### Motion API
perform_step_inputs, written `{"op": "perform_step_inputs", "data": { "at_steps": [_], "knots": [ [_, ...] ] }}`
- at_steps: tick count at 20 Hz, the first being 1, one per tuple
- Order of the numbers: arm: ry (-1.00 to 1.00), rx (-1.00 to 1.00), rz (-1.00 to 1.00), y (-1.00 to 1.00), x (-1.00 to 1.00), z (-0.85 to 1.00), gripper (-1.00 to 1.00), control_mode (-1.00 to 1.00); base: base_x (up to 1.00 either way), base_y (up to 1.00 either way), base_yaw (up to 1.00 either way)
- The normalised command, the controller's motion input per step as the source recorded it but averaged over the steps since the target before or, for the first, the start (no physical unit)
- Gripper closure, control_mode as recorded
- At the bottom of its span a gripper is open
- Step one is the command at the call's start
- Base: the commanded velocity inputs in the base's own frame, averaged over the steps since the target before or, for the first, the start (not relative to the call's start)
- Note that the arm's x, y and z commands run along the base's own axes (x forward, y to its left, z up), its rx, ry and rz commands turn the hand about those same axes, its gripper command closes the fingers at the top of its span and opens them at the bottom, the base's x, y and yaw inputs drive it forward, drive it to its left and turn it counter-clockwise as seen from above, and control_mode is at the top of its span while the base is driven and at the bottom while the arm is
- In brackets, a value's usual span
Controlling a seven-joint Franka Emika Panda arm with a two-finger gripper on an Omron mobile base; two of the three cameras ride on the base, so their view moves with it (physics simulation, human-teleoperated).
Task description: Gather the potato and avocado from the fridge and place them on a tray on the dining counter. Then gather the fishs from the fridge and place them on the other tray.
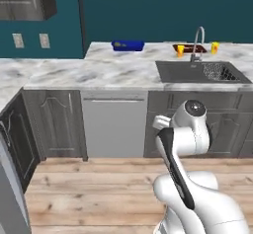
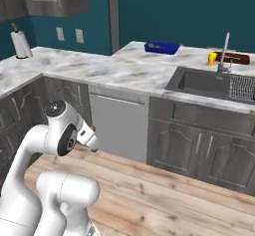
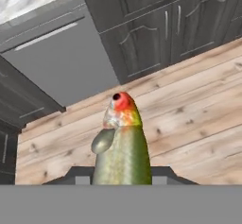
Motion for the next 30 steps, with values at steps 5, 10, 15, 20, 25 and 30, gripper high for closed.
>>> {"op": "perform_step_inputs", "data": {
  "at_steps": [5,10,15,20,25,30],
  "knots": [
    [0.00,0.00,0.00,0.00,0.00,0.00,1.00,1.00,0.79,0.12,-0.24],
    [0.00,0.00,0.00,0.00,0.00,0.00,1.00,1.00,0.79,0.21,-0.16],
    [0.00,0.00,0.00,0.00,0.00,0.00,1.00,1.00,0.75,0.24,-0.11],
    [0.00,0.00,0.00,0.00,0.00,0.00,1.00,1.00,0.64,0.16,-0.08],
    [0.00,0.00,0.00,0.00,0.00,0.00,1.00,1.00,0.54,0.00,-0.01],
    [0.00,0.00,0.00,0.00,0.00,0.00,1.00,1.00,0.61,0.00,0.00]
  ]
}}
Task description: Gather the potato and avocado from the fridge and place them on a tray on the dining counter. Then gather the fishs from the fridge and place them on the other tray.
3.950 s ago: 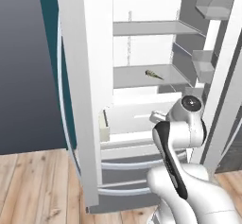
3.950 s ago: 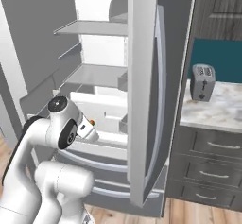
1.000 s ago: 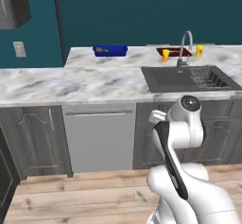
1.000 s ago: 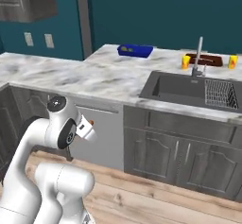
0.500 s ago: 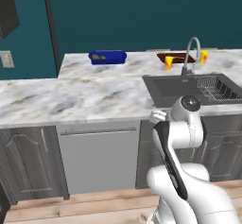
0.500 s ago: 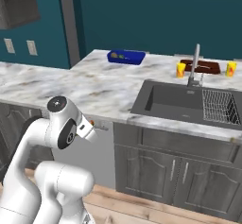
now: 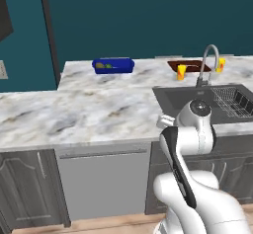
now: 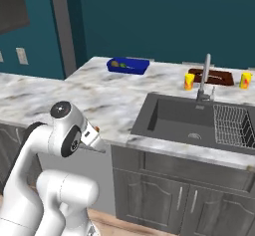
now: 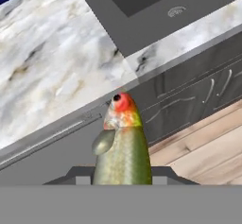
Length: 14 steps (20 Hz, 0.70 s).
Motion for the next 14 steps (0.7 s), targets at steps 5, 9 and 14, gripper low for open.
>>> {"op": "perform_step_inputs", "data": {
  "at_steps": [5,9,14],
  "knots": [
    [0.00,0.00,0.00,0.00,0.00,0.00,1.00,1.00,0.44,-0.12,0.00],
    [0.00,0.00,0.00,0.00,0.00,0.00,1.00,1.00,0.11,-0.53,0.00],
    [0.00,0.00,0.00,0.00,0.00,0.00,1.00,1.00,0.13,-0.64,0.00]
  ]
}}
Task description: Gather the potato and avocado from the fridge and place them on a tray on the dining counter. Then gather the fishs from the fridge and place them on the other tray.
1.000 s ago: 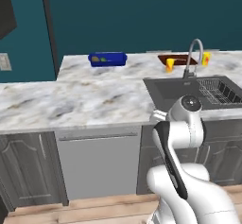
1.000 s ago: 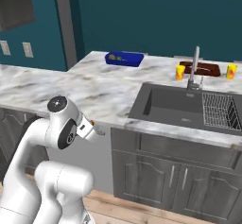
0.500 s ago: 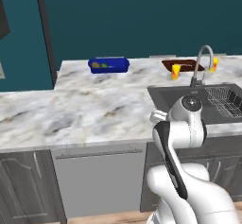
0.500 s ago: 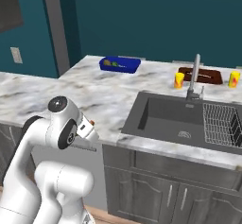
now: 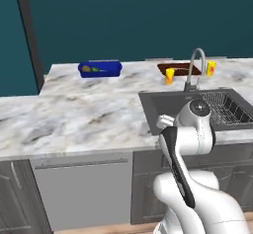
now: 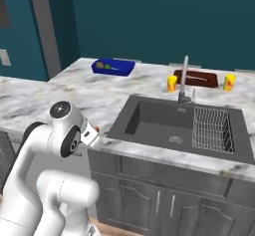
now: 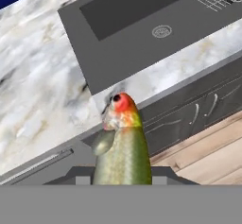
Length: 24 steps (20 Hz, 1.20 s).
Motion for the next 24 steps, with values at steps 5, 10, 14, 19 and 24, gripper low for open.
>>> {"op": "perform_step_inputs", "data": {
  "at_steps": [5,10,14,19,24],
  "knots": [
    [0.00,0.00,0.00,0.00,0.00,0.00,1.00,1.00,0.02,-0.78,0.00],
    [0.00,0.00,0.00,0.00,0.00,0.00,1.00,1.00,0.00,-0.90,0.00],
    [0.00,0.00,0.00,0.00,0.00,0.00,1.00,1.00,0.01,-0.93,0.01],
    [0.00,0.00,0.00,0.00,0.00,0.00,1.00,1.00,0.02,-0.96,0.06],
    [0.00,0.00,0.00,0.00,0.00,0.00,1.00,1.00,0.06,-0.99,0.14]
  ]
}}
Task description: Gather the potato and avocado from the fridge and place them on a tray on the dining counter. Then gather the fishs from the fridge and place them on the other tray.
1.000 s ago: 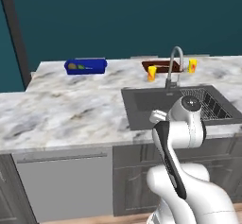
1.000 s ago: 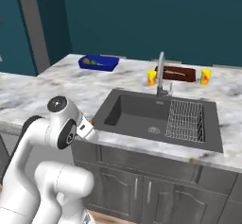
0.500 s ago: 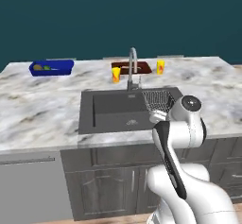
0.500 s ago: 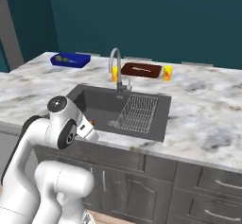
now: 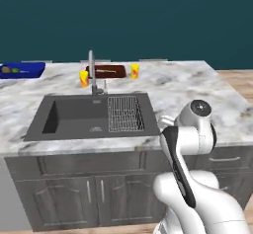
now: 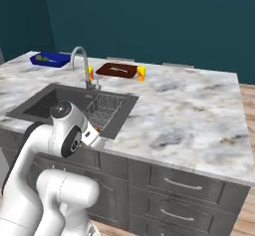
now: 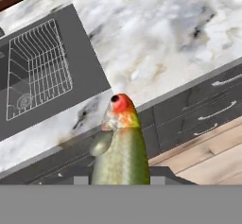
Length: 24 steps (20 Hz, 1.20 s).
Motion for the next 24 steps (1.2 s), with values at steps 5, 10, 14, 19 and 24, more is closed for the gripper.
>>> {"op": "perform_step_inputs", "data": {
  "at_steps": [5,10,14,19,24],
  "knots": [
    [0.00,0.00,0.00,0.00,0.00,0.00,1.00,1.00,0.11,-0.94,0.20],
    [0.00,0.00,0.00,0.00,0.00,0.00,1.00,1.00,0.17,-0.91,0.23],
    [0.00,0.00,0.00,0.00,0.00,0.00,1.00,1.00,0.19,-0.93,0.26],
    [0.00,0.00,0.00,0.00,0.00,0.00,1.00,1.00,0.17,-0.92,0.30],
    [0.00,0.00,0.00,0.00,0.00,0.00,1.00,1.00,0.06,-0.89,0.33]
  ]
}}
